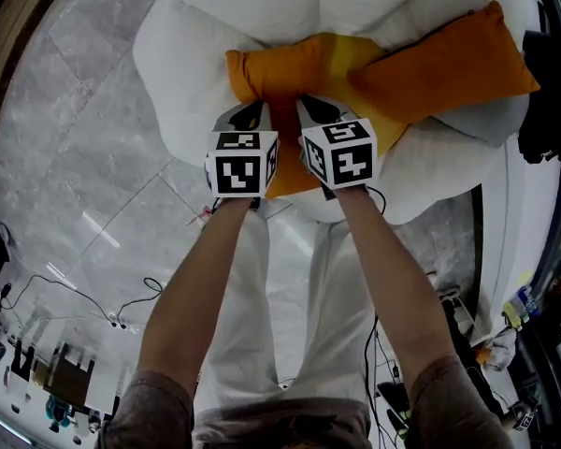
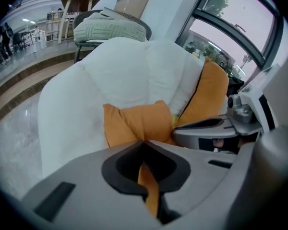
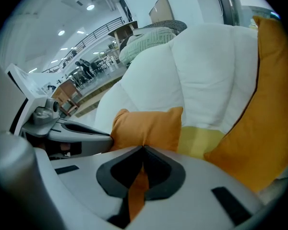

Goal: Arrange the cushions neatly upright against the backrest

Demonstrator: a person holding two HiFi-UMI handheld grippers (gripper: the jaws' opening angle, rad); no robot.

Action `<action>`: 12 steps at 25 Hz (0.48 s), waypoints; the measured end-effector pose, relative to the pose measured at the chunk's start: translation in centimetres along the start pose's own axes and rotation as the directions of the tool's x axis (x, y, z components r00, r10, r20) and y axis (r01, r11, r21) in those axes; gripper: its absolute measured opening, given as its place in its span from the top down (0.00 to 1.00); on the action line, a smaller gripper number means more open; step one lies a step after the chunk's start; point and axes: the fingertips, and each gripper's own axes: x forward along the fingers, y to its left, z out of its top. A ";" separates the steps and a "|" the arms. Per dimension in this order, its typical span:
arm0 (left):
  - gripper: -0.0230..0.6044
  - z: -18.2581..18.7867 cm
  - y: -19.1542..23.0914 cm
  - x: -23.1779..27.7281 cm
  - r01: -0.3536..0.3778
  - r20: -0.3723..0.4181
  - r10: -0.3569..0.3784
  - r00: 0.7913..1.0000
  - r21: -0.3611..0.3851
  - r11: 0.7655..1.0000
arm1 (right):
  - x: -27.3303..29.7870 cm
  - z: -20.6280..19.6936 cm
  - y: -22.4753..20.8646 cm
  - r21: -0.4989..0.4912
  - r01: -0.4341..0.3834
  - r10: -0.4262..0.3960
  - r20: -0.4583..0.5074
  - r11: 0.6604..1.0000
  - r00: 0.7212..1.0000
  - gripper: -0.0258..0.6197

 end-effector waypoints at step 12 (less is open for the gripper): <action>0.95 12.8 -7.6 -5.7 0.017 0.124 -0.045 0.991 0.219 0.976 | -10.9 9.3 -3.6 0.118 0.069 -0.096 0.235 0.991 0.967 0.92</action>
